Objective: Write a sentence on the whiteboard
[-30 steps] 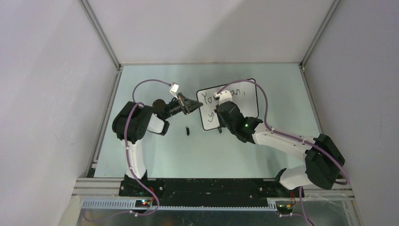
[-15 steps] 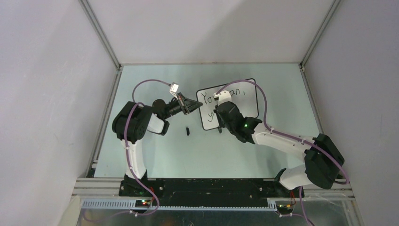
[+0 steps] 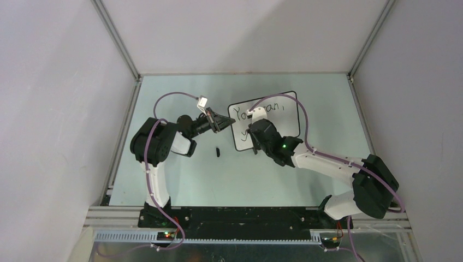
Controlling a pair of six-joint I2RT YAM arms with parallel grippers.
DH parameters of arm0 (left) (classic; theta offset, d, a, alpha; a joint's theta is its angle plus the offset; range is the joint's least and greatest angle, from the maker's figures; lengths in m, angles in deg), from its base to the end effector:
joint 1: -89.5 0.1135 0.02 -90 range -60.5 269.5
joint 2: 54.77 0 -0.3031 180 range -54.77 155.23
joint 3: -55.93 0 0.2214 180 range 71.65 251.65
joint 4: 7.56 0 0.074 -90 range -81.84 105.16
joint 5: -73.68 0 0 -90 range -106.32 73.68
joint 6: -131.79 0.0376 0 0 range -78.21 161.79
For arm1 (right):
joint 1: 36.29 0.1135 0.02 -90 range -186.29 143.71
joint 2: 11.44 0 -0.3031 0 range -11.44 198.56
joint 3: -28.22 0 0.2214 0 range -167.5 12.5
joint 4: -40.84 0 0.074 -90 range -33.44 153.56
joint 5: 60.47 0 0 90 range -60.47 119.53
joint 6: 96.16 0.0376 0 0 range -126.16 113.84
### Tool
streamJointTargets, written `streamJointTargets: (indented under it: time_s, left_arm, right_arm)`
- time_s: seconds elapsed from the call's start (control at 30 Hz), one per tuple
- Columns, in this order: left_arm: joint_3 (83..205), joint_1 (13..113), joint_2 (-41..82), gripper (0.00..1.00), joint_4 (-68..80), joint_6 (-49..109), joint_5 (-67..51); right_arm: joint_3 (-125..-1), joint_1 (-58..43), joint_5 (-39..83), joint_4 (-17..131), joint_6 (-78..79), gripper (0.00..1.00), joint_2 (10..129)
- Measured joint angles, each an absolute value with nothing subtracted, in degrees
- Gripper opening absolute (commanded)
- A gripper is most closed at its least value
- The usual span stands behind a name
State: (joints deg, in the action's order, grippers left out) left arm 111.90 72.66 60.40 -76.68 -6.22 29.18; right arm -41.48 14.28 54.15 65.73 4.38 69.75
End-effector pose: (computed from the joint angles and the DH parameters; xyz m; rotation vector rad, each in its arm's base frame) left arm 0.3379 -0.1303 0.2149 0.3093 1.6006 -1.4471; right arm 0.1884 0.2045 0.3048 -0.5086 2.0827 0.1470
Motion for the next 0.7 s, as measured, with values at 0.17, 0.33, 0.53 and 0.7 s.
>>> streamJointTargets:
  time_s: [0.17,0.33,0.53,0.7]
  left_arm:
    - [111.9,72.66,60.4,0.0,-76.7,-6.22,29.24]
    - [111.9,72.66,60.4,0.0,-76.7,-6.22,29.31]
    - [111.9,72.66,60.4,0.0,-76.7,-6.22,29.31]
    - [111.93,72.66,60.4,0.0,-76.7,-6.22,29.29]
  right_arm:
    - [-41.48,14.52,54.89,67.0,4.45,0.0,69.81]
    - [-41.48,14.59,55.86,67.72,4.54,0.0,69.88]
    - [-41.48,14.54,56.27,67.77,4.52,0.0,69.88]
    - [-41.48,14.37,56.21,67.61,4.49,0.0,69.88]
